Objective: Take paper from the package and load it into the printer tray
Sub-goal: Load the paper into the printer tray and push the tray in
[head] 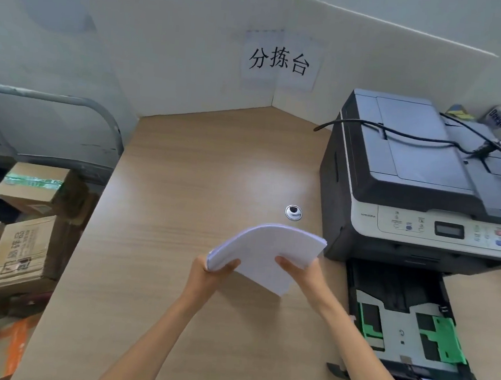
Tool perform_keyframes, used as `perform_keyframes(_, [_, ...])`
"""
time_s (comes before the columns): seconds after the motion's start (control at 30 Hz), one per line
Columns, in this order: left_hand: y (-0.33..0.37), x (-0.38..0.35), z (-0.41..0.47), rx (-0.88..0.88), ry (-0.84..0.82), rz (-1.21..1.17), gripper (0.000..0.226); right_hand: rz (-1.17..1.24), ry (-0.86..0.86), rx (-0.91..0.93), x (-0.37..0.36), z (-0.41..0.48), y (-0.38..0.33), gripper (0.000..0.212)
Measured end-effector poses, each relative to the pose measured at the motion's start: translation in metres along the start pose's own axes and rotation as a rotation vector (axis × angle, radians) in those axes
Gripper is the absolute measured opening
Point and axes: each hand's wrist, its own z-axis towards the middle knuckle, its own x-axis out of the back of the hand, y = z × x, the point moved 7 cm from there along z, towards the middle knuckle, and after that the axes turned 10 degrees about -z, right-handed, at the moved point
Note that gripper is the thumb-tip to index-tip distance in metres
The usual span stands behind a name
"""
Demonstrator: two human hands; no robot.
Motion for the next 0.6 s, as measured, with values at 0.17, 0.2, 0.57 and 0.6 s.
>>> perform_keyframes(0.17, [-0.003, 0.001, 0.002, -0.052, 0.053, -0.049, 0.027, -0.020, 0.024, 0.055, 0.000, 0.006, -0.009, 0.030])
perform_keyframes(0.2, [-0.003, -0.001, 0.003, -0.048, 0.030, -0.049, 0.022, -0.026, 0.022, 0.064, 0.002, 0.007, -0.010, 0.030])
perform_keyframes(0.57, [-0.033, -0.015, 0.000, 0.092, 0.003, 0.123, 0.023, -0.022, -0.064, 0.010, 0.014, -0.001, 0.019, 0.027])
perform_keyframes(0.6, [-0.033, -0.014, 0.000, 0.089, 0.011, 0.153, 0.030, -0.019, -0.087, -0.011, 0.013, -0.002, 0.021, 0.024])
